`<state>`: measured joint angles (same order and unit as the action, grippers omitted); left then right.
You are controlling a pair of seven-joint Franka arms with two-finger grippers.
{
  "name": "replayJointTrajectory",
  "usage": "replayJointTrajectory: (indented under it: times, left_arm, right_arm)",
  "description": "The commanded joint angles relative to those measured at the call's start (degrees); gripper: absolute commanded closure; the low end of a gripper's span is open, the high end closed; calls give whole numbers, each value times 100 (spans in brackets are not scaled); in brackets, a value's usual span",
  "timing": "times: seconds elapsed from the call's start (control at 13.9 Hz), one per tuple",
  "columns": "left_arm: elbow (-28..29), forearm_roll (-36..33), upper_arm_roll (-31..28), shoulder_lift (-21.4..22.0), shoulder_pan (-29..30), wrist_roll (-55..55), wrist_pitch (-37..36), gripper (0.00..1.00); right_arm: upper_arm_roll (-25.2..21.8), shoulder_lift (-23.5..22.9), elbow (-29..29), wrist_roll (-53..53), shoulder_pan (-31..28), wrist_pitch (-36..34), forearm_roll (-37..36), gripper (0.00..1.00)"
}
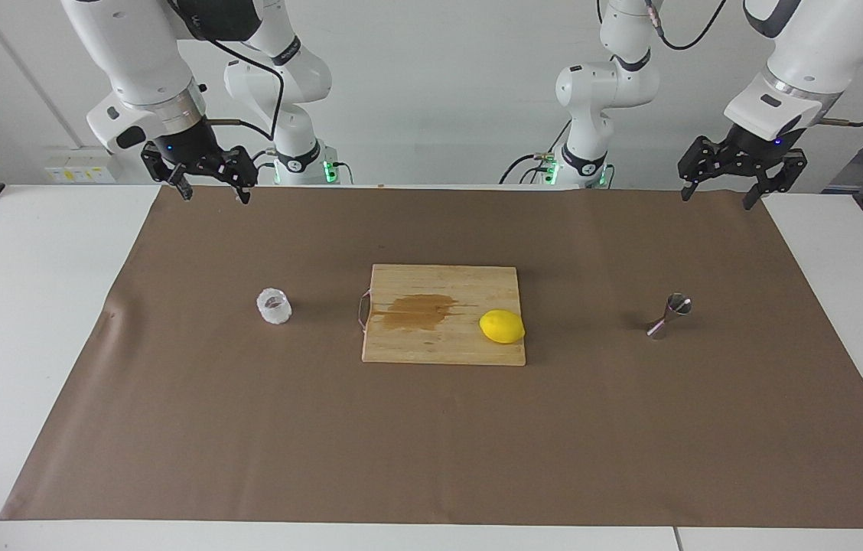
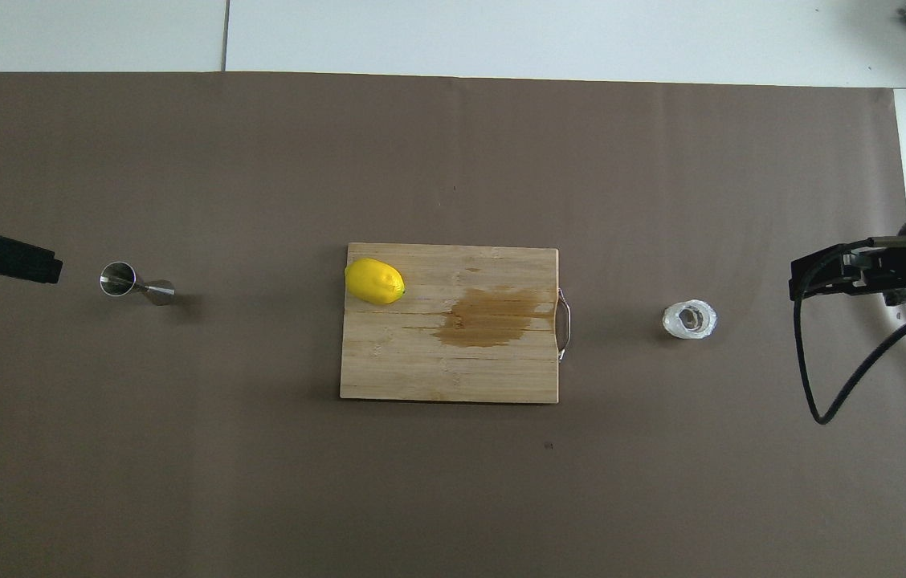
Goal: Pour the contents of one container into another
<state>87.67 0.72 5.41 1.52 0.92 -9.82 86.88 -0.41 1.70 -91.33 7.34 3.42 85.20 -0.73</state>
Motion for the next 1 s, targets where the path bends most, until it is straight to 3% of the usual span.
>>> replayJointTrajectory:
  times: [0.0, 0.29, 0.93]
  left_arm:
    - [-39, -54, -31, 15, -100, 279, -30, 0]
    - [31, -19, -49, -90, -39, 288, 233, 0]
    - [13, 112, -84, -846, 294, 938, 655, 0]
  right_arm:
    - [24, 15, -16, -154, -87, -30, 187, 0]
    - [24, 15, -16, -154, -95, -30, 187, 0]
    - [24, 15, -16, -154, -96, -30, 187, 0]
